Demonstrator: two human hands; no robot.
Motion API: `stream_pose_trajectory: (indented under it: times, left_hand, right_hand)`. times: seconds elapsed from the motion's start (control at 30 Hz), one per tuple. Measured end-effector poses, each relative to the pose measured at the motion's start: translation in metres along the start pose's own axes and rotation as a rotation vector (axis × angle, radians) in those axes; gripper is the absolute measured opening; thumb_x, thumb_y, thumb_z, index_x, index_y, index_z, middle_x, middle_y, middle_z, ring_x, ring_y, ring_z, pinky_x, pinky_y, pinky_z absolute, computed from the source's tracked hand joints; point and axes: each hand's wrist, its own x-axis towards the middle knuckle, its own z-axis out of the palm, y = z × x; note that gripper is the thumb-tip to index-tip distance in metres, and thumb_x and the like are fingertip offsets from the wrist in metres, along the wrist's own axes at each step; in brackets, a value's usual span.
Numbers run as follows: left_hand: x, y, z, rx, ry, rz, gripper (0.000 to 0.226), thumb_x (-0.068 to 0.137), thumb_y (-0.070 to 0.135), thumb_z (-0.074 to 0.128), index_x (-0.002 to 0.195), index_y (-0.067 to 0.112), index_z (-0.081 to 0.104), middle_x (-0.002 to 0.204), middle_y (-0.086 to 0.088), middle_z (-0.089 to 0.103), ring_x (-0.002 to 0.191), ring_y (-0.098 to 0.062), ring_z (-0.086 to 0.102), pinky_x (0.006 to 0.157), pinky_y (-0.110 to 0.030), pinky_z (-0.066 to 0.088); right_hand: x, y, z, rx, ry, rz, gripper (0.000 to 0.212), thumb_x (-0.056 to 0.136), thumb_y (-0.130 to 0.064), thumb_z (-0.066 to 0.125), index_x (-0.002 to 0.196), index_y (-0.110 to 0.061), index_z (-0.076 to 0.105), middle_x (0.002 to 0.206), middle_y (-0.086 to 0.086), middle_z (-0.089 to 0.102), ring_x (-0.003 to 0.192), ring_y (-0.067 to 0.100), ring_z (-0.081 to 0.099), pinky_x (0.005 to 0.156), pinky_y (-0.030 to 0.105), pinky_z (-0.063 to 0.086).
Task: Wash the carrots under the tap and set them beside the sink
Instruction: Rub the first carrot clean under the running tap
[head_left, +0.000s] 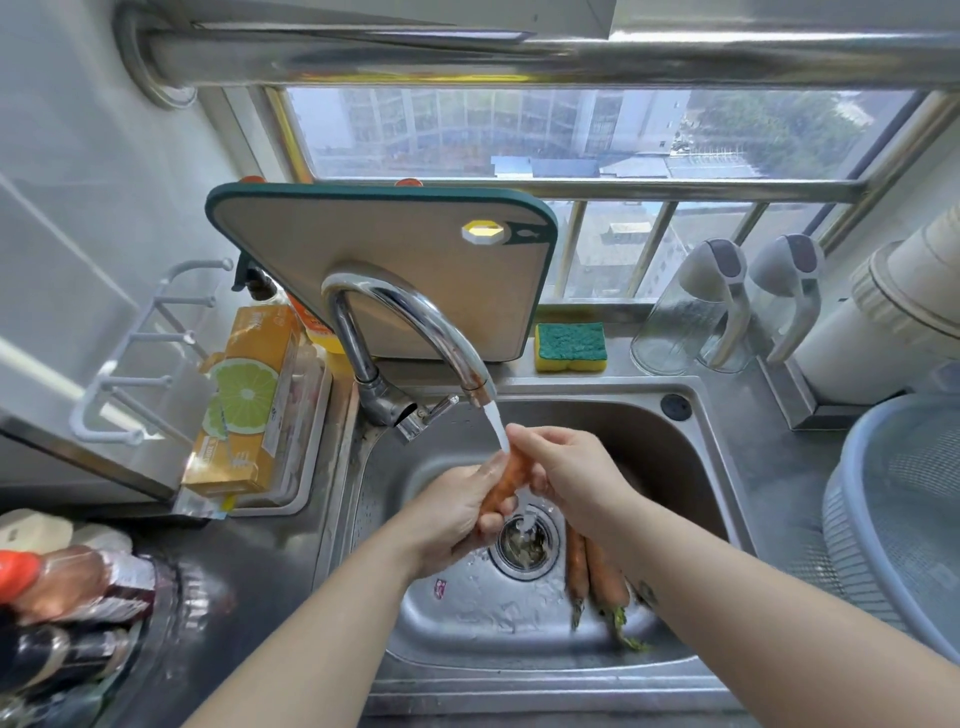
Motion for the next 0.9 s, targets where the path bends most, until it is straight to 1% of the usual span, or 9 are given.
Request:
stream_pose_trajectory:
  times: [0.1, 0.2, 0.33, 0.43, 0.57, 0.67, 0.73, 0.83, 0.9]
  left_hand:
    - [0.002, 0.006, 0.000, 0.436, 0.086, 0.112, 0.022, 0.095, 0.041, 0.049, 0.093, 0.023, 0.062, 0.075, 0.008, 0.054, 0.054, -0.004, 0.040, 0.054, -0.020, 0.037]
    - [0.003, 0.007, -0.005, 0.971, 0.218, 0.222, 0.016, 0.096, 0.031, 0.048, 0.106, 0.022, 0.057, 0.091, 0.010, 0.061, 0.078, -0.009, 0.056, 0.073, -0.029, 0.043]
    - [-0.003, 0.007, -0.006, 1.168, 0.431, 0.277, 0.025, 0.094, 0.046, 0.048, 0.104, 0.027, 0.059, 0.091, 0.007, 0.063, 0.087, -0.017, 0.059, 0.068, -0.030, 0.040]
    - [-0.002, 0.009, -0.010, 1.230, 0.487, 0.324, 0.042, 0.091, 0.060, 0.041, 0.088, 0.024, 0.064, 0.081, 0.006, 0.067, 0.080, -0.016, 0.060, 0.067, -0.034, 0.048]
    - [0.003, 0.014, -0.008, 1.032, 0.369, 0.312, 0.044, 0.092, 0.054, 0.043, 0.060, 0.028, 0.057, 0.057, 0.010, 0.053, 0.063, -0.011, 0.050, 0.062, -0.031, 0.040]
    - [0.001, 0.015, -0.010, 0.514, 0.216, 0.175, 0.025, 0.095, 0.037, 0.050, 0.087, 0.025, 0.071, 0.067, 0.009, 0.064, 0.056, -0.006, 0.049, 0.056, -0.019, 0.041]
    - [0.000, 0.016, -0.011, 0.168, 0.189, 0.110, 0.017, 0.094, 0.021, 0.054, 0.098, 0.013, 0.069, 0.078, -0.003, 0.071, 0.061, -0.005, 0.062, 0.059, -0.016, 0.051]
    - [0.004, 0.013, -0.005, -0.165, 0.284, 0.067, 0.009, 0.092, 0.010, 0.056, 0.092, 0.009, 0.064, 0.070, -0.007, 0.073, 0.061, -0.011, 0.070, 0.062, -0.022, 0.058]
    - [0.009, 0.008, 0.003, -0.351, 0.376, 0.034, 0.005, 0.090, 0.014, 0.059, 0.089, 0.010, 0.062, 0.065, -0.005, 0.072, 0.060, -0.013, 0.070, 0.059, -0.028, 0.058]
  right_hand:
    - [0.008, -0.005, -0.001, -0.054, 0.088, 0.049, 0.035, 0.084, -0.029, 0.069, 0.055, -0.011, 0.071, 0.057, 0.012, 0.058, 0.044, 0.012, 0.040, 0.050, 0.025, 0.034]
    - [0.012, -0.001, 0.000, -0.075, 0.151, 0.075, 0.033, 0.084, -0.032, 0.070, 0.060, -0.009, 0.068, 0.059, 0.015, 0.057, 0.042, 0.012, 0.039, 0.049, 0.026, 0.035]
    - [0.009, 0.005, -0.005, -0.329, 0.191, -0.074, 0.035, 0.089, -0.039, 0.061, 0.067, -0.012, 0.065, 0.061, 0.012, 0.064, 0.042, 0.009, 0.045, 0.052, 0.026, 0.038]
    - [0.000, 0.002, -0.014, -0.528, -0.002, -0.185, 0.027, 0.091, -0.039, 0.057, 0.082, -0.016, 0.067, 0.065, -0.003, 0.064, 0.048, -0.001, 0.048, 0.055, 0.018, 0.037]
    - [-0.009, -0.017, -0.029, -0.610, -0.219, -0.236, 0.018, 0.094, -0.026, 0.056, 0.095, -0.011, 0.067, 0.063, -0.005, 0.055, 0.050, 0.003, 0.046, 0.052, 0.014, 0.039]
    - [-0.012, -0.031, -0.044, -0.643, -0.245, -0.247, 0.015, 0.090, -0.020, 0.064, 0.100, -0.011, 0.069, 0.070, -0.003, 0.063, 0.056, 0.003, 0.058, 0.058, 0.014, 0.047]
    - [-0.014, -0.035, -0.050, -0.664, -0.220, -0.249, 0.018, 0.084, -0.018, 0.071, 0.102, -0.015, 0.070, 0.076, -0.007, 0.068, 0.064, 0.003, 0.065, 0.062, 0.014, 0.051]
    - [-0.019, -0.039, -0.052, -0.921, -0.113, -0.356, 0.030, 0.077, -0.026, 0.078, 0.106, -0.022, 0.071, 0.084, -0.014, 0.069, 0.075, 0.000, 0.065, 0.072, 0.009, 0.047]
    - [-0.022, -0.039, -0.049, -1.092, -0.069, -0.447, 0.034, 0.077, -0.031, 0.077, 0.109, -0.022, 0.070, 0.093, -0.010, 0.070, 0.082, 0.002, 0.062, 0.077, 0.014, 0.045]
